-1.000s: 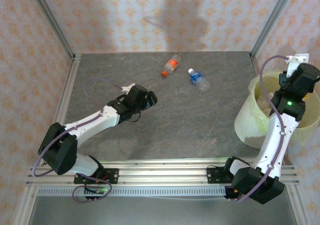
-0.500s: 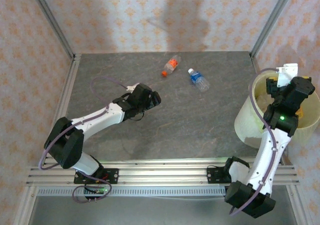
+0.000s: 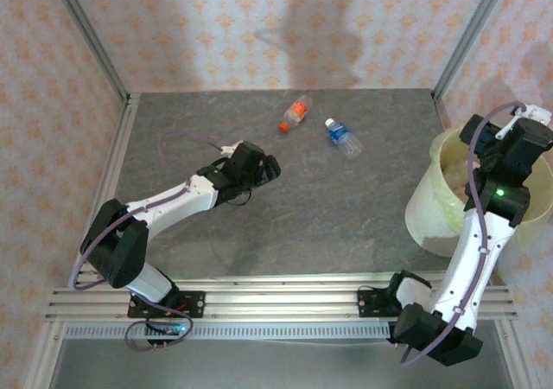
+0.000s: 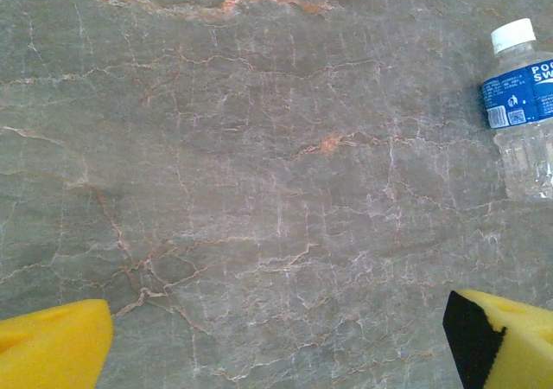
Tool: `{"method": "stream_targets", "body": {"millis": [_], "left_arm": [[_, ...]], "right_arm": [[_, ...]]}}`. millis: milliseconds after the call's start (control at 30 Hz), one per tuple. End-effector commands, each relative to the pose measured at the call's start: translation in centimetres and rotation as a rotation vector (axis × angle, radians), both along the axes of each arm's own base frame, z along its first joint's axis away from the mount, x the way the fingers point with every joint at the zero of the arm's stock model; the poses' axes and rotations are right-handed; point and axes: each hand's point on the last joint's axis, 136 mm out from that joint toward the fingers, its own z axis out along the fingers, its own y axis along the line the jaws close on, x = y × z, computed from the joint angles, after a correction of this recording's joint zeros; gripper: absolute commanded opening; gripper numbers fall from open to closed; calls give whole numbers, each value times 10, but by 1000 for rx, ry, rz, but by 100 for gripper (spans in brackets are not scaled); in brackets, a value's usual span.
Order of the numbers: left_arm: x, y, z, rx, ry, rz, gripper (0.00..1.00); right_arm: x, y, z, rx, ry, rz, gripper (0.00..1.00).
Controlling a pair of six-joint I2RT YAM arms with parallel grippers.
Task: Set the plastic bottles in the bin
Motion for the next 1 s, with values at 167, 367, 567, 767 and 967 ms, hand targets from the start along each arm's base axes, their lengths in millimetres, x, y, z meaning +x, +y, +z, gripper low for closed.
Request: {"method": "stream_targets", "body": {"millis": [167,367,567,767,967], "left_arm": [[0,-6,6,0,-1,-20,100],[-1,-6,3,3,6,-21,100],[-3,-6,1,2,9,-18,100],[-3,-4,0,16,12,-21,100],[-2,-5,0,15,14,-22,100]], "right_arm": [[10,-19,-96,248,178,-132,83],[38,-41,-96,226,194,-151,87],[50,-19,-65,265,89,-21,90],[22,7,-21,230,-1,33,95],[15,13,-44,301,40,16,99]]}}
